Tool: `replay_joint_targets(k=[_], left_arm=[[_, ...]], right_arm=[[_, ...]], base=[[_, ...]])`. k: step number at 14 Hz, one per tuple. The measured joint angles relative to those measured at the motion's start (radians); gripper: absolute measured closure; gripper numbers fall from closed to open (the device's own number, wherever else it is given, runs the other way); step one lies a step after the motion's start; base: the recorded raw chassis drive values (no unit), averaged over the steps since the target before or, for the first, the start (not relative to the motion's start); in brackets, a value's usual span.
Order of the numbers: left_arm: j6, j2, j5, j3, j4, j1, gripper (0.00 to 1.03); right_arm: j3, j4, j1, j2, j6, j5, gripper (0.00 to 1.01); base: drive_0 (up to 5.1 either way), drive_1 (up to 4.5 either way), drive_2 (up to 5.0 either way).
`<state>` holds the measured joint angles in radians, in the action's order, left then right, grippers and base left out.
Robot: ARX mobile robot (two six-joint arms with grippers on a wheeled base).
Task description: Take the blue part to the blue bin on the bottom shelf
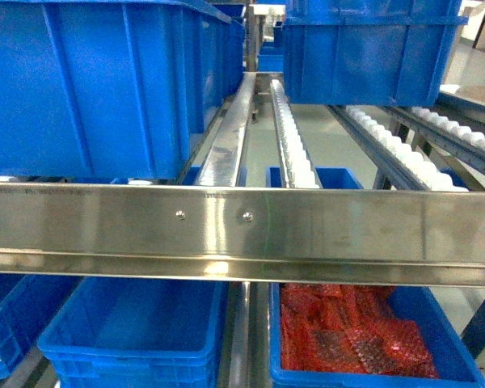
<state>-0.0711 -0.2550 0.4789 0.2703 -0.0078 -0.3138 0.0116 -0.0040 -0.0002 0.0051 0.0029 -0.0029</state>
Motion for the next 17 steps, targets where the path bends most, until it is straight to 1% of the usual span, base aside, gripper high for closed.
replay_joint_targets(k=[17], left_arm=[[0.0, 0.0, 0.0, 0.0, 0.0, 0.0, 0.6]], right_arm=[[0.0, -0.001, 0.0, 0.0, 0.0, 0.003, 0.03]], base=[[0.0, 0.0, 0.0]])
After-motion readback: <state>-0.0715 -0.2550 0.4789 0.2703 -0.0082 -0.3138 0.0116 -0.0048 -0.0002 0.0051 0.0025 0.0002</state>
